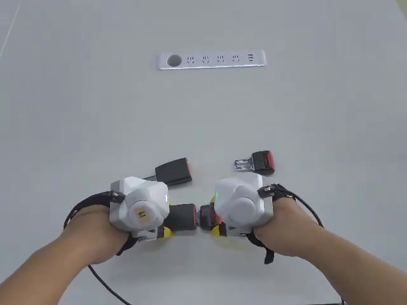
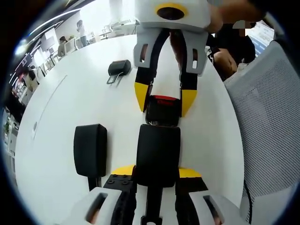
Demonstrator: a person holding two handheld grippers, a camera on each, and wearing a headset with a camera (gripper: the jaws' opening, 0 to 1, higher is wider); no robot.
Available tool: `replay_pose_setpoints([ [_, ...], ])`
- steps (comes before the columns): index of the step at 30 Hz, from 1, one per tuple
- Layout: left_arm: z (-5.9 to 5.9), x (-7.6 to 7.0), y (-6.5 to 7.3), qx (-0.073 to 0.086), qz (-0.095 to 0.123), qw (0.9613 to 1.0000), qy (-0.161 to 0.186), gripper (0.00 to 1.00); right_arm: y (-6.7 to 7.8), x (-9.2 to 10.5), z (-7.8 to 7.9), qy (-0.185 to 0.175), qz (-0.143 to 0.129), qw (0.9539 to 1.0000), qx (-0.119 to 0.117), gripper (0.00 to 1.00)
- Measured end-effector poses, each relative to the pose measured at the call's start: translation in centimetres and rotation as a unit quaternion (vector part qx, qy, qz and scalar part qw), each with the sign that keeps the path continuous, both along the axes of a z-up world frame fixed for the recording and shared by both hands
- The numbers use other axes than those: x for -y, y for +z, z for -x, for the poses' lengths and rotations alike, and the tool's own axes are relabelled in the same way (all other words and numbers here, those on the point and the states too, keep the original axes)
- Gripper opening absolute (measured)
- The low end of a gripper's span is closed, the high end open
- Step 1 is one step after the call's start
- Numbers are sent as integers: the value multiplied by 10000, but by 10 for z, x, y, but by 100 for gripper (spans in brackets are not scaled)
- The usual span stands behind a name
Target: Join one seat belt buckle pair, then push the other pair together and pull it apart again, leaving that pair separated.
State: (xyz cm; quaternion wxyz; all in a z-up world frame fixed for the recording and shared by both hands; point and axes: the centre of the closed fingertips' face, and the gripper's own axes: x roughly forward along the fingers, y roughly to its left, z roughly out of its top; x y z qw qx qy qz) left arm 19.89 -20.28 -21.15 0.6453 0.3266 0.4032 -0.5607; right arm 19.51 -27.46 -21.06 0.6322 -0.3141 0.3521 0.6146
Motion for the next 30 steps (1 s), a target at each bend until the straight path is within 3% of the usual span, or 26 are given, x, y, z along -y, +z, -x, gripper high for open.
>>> replay_pose_setpoints([
  [30, 3, 2, 4, 45, -22, 9998, 215, 32, 1, 0, 1, -92, -49, 9999, -2, 32],
])
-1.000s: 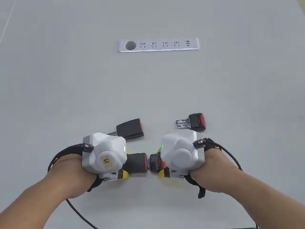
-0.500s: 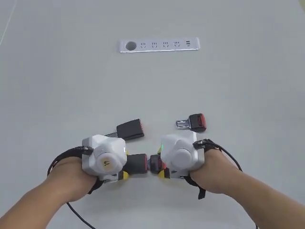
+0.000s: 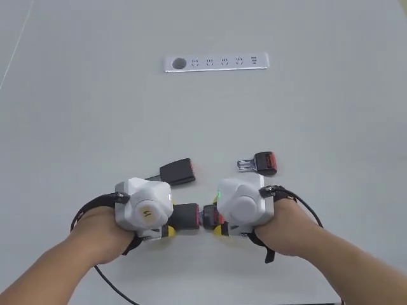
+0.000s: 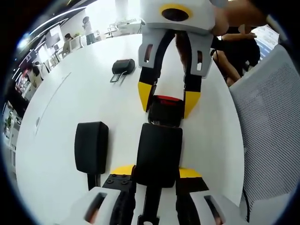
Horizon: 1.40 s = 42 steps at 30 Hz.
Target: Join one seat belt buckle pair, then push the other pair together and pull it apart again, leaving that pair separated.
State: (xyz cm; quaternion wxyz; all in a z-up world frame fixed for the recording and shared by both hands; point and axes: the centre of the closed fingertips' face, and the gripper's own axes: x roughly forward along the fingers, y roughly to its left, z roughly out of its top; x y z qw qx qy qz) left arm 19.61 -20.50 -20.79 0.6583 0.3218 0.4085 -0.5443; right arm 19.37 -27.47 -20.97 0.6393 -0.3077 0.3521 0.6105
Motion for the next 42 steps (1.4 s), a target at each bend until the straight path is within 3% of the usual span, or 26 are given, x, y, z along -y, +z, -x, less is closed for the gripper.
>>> replay_pose_setpoints([
  [7, -2, -1, -2, -36, 31, 10000, -13, 34, -1, 0, -1, -8, 34, 10000, 49, 33],
  [9, -2, -1, -2, -32, 46, 10000, -7, 34, -2, 2, 0, -166, 41, 9998, -37, 34],
  [11, -2, 0, -2, -36, 80, 10000, 42, 35, -3, 1, -2, -50, 11, 10000, 79, 35],
  [16, 2, 2, 0, -84, 128, 9997, 198, 40, -2, 4, -1, -158, -31, 9999, 23, 36],
  [21, 4, 2, 10, 18, 229, 9991, 350, 43, 6, 7, 3, -217, -224, 9995, -56, 40],
  [24, -2, 8, 29, 172, 492, 9974, 490, 44, 17, 7, 4, -191, -354, 9992, 4, 41],
  [30, -22, 19, 53, 419, 759, 9947, 551, 44, 30, 4, -5, -341, -655, 9973, 22, 40],
  [36, -40, 28, 57, 546, 810, 9937, 541, 44, 37, 11, -20, -467, -790, 9957, 136, 39],
  [42, -53, 37, 52, 566, 831, 9933, 565, 44, 37, 28, -39, -544, -666, 9959, 276, 39],
])
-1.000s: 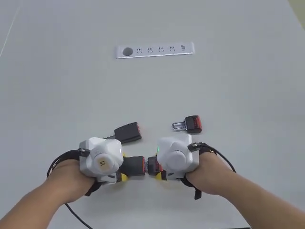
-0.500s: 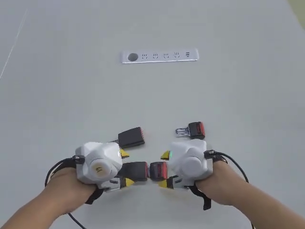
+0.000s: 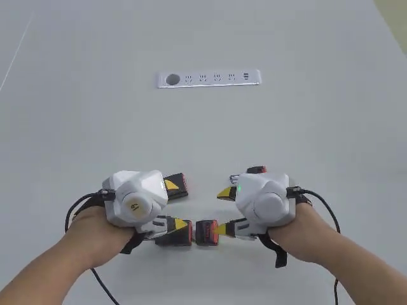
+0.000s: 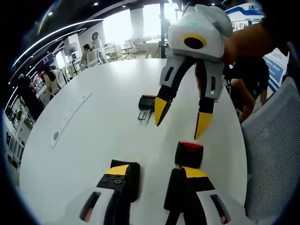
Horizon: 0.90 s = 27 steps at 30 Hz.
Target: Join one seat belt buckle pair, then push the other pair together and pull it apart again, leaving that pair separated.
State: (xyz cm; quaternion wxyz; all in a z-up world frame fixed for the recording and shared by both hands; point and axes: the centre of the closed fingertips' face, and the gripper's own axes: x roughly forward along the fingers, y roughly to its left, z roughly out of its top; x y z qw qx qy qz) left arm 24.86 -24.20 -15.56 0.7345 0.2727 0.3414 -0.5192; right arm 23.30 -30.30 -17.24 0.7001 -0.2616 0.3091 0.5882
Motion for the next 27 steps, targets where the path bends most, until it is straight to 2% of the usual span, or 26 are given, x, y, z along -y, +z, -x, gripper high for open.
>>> replay_pose_setpoints([
  [4, -11, 0, -5, 23, -38, 10000, 15, 44, -1, 15, -16, -152, 20, 9999, 33, 39],
  [7, -16, -4, -9, -36, -60, 9999, 82, 45, -4, 27, -27, -210, 107, 9997, 93, 39],
  [14, -32, -26, -15, -10, -184, 9995, 255, 47, -7, 58, -57, -407, 281, 9986, 207, 39],
  [18, -39, -33, -23, -83, -308, 9991, 265, 46, -18, 72, -67, -433, 451, 9978, 238, 38],
  [19, -42, -35, -25, -78, -381, 9990, 235, 46, -19, 80, -71, -356, 548, 9972, 350, 38],
  [20, -42, -35, -27, -81, -428, 9988, 207, 46, -21, 79, -74, -393, 462, 9976, 345, 38],
  [22, -45, -36, -31, -78, -509, 9986, 136, 46, -21, 82, -78, -468, 519, 9971, 307, 39],
  [27, -47, -39, -42, -159, -645, 9978, -31, 46, -24, 83, -81, -329, 673, 9965, 378, 39],
])
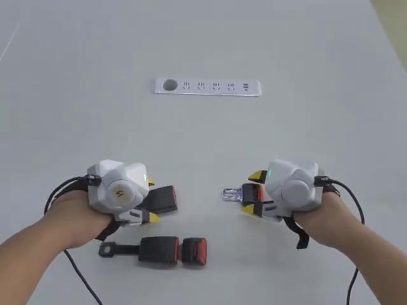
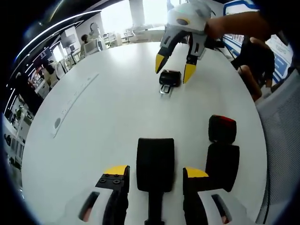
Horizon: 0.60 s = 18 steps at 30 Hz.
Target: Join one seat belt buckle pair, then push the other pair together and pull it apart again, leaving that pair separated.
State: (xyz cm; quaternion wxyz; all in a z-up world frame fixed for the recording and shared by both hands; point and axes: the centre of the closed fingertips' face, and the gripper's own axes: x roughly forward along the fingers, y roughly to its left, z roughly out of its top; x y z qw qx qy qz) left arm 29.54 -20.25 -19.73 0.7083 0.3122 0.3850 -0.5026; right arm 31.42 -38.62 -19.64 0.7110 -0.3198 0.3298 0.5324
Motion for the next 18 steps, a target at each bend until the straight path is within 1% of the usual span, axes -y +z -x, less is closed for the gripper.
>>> replay_pose_setpoints([
  [2, -1, -2, -4, -35, -27, 10000, 8, 46, -2, 0, -1, 23, 24, 10000, -15, 39],
  [3, -1, -2, -7, -88, -36, 10000, 9, 46, -5, 2, -3, 11, 41, 10000, -74, 39],
  [6, 0, -2, -12, -146, -75, 9999, -42, 45, -9, 5, -1, 52, 120, 9997, -186, 39],
  [7, -3, 0, -10, -184, 16, 9998, -5, 44, -11, 6, 0, 60, 133, 9997, -216, 39],
  [8, -4, 0, -11, -204, 27, 9998, -11, 44, -13, 7, 0, 57, 147, 9996, -251, 39],
  [9, -5, 0, -11, -211, 32, 9998, -17, 43, -18, 10, -2, 58, 154, 9995, -279, 39],
  [10, -4, 2, -11, -257, 28, 9997, -45, 43, -16, 7, -2, 18, 12, 9994, -359, 39],
  [11, -3, 2, -11, -293, 27, 9995, -70, 42, -14, 10, -1, -31, 43, 9991, -428, 38],
  [12, 0, 4, -10, -350, 26, 9993, -134, 40, -14, 10, -3, -7, 42, 9991, -418, 38],
  [13, 2, 4, -10, -389, 29, 9991, -182, 38, -14, 10, -3, 16, 23, 9989, -464, 37],
  [15, 3, 5, -10, -424, 21, 9988, -225, 37, -14, 8, -1, 129, 21, 9985, -533, 35],
  [18, 3, 6, -7, -435, -18, 9985, -320, 36, -14, 8, 0, 277, 61, 9981, -549, 35],
])
